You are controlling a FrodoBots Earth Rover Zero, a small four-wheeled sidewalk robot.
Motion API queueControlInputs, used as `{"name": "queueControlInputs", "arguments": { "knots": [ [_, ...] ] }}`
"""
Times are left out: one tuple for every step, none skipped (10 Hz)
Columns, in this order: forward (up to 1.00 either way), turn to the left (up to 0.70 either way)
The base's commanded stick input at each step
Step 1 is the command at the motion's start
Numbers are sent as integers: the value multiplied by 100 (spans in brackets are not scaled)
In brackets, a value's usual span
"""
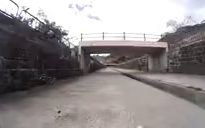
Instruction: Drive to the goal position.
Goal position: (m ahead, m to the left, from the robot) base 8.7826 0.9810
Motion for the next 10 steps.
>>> {"name": "queueControlInputs", "arguments": {
  "knots": [
    [100,0],
    [100,0],
    [100,0],
    [100,0],
    [100,0],
    [100,0],
    [100,0],
    [100,-7],
    [100,-23],
    [100,-39]
  ]
}}
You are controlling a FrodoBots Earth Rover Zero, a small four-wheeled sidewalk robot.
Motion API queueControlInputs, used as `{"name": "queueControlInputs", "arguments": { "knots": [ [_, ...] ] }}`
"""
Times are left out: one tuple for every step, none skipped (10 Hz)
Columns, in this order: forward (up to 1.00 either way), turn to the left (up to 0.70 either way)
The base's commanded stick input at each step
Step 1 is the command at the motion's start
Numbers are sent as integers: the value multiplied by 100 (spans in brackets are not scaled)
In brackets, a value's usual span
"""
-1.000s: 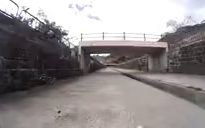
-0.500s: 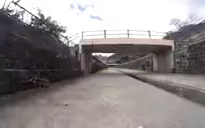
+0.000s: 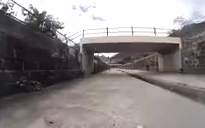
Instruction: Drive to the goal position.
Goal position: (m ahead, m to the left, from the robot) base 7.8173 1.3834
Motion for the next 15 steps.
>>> {"name": "queueControlInputs", "arguments": {
  "knots": [
    [100,-37],
    [100,-35],
    [100,0],
    [100,0],
    [100,0],
    [100,0],
    [100,0],
    [100,0],
    [100,0],
    [100,0],
    [100,0],
    [100,0],
    [100,0],
    [100,0],
    [100,0]
  ]
}}
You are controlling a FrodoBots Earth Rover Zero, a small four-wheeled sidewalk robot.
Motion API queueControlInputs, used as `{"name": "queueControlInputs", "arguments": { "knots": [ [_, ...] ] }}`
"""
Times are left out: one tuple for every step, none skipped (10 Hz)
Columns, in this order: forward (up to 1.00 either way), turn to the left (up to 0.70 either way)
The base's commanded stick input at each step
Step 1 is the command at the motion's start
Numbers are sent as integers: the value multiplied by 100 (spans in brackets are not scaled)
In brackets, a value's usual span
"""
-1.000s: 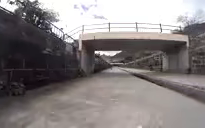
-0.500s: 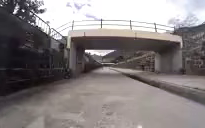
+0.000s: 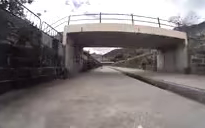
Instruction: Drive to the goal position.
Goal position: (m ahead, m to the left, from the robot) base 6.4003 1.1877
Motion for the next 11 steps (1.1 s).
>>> {"name": "queueControlInputs", "arguments": {
  "knots": [
    [100,0],
    [100,0],
    [100,0],
    [100,0],
    [100,0],
    [100,0],
    [100,0],
    [100,0],
    [100,0],
    [100,0],
    [100,0]
  ]
}}
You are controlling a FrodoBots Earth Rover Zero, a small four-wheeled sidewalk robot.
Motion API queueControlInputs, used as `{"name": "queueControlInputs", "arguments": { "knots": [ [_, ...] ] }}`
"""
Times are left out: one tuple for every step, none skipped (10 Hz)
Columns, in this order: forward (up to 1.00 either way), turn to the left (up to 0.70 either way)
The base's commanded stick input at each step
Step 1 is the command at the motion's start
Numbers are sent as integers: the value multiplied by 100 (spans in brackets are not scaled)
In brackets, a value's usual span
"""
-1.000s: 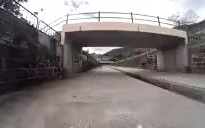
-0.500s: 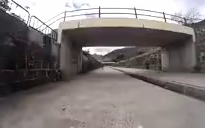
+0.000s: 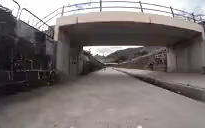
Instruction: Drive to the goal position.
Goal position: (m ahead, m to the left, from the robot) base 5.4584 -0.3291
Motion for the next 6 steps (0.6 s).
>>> {"name": "queueControlInputs", "arguments": {
  "knots": [
    [100,0],
    [100,0],
    [100,0],
    [100,0],
    [100,0],
    [100,0]
  ]
}}
